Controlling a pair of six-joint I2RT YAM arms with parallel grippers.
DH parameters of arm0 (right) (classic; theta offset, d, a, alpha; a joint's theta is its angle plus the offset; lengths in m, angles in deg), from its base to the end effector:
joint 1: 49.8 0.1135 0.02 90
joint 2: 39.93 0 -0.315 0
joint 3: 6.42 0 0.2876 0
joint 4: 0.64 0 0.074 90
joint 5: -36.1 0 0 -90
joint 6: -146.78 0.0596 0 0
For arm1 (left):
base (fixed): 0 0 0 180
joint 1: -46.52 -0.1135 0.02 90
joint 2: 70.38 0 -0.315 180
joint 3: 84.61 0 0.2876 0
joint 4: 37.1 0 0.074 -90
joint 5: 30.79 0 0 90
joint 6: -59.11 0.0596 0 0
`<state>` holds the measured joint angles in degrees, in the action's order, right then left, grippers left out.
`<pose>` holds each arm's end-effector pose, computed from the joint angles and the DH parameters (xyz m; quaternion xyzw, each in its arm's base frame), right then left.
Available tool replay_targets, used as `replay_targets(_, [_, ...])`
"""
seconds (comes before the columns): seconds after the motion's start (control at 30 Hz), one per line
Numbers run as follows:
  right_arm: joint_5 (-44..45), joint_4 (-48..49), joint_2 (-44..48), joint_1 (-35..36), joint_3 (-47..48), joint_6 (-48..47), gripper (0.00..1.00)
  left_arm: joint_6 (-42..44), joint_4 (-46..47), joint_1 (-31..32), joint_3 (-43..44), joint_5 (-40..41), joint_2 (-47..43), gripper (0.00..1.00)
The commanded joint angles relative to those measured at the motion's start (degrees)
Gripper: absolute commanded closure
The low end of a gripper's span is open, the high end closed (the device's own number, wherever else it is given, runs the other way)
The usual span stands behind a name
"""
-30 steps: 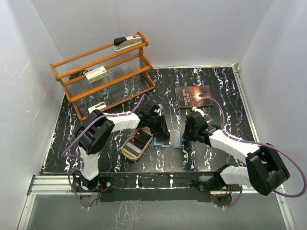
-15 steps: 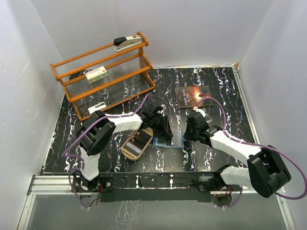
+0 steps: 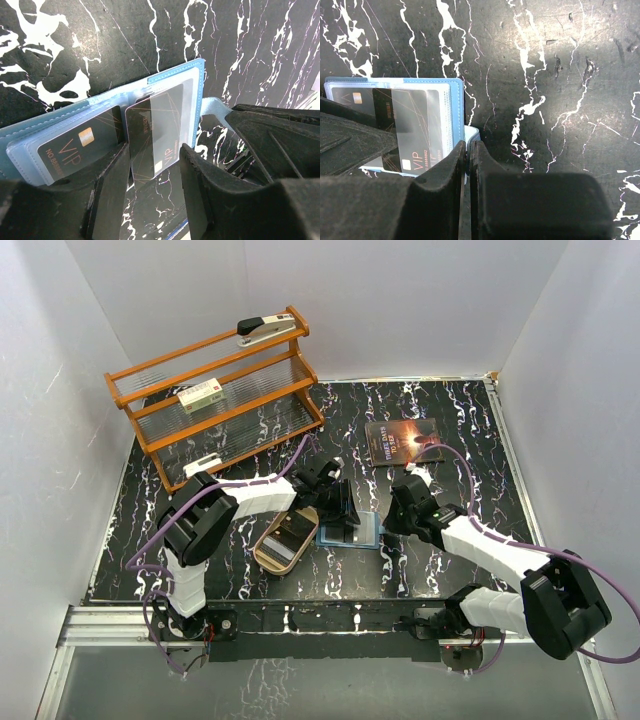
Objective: Put the credit cards into the card holder
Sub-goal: Insert the credit card into the card holder.
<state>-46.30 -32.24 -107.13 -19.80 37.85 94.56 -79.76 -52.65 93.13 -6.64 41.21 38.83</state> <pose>0.2118 0.1132 0.1835 0.0846 0.9468 0.1171 0.2875 0.3019 -0.3462 0.1666 0.0395 0.9193 -0.3670 0.1369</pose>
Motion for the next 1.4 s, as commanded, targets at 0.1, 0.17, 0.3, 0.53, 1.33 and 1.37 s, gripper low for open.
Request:
replay_targets(0.1, [0.8,1.5,1.6,0.2,-0.2,0.4,1.00,0.5,-1.4,0.2,-0.6,1.0,-2.6,0.56])
replay_targets(0.17, [0.7,1.4,1.7,0.2,-0.1,0.5,1.00,1.0,-2.0,0.2,-0.5,1.8,-3.0,0.56])
replay_targets(0.3, [0.5,1.4,1.7,0.2,-0.2,0.4,1.00,1.0,-2.0,0.2,-0.4,2.4,-3.5,0.55])
replay_targets(0.53, [0.5,1.6,2.0,0.2,-0.2,0.5,1.00,1.0,-2.0,0.2,-0.8,2.7,-3.5,0.53])
replay_targets(1.33, [0.1,2.0,1.7,0.2,-0.6,0.4,1.00,0.1,-0.5,0.7,-1.3,2.1,-2.6,0.51])
replay_targets(1.37, [0.1,2.0,1.6,0.2,-0.6,0.4,1.00,0.0,-0.4,0.8,-1.2,1.9,-2.4,0.51])
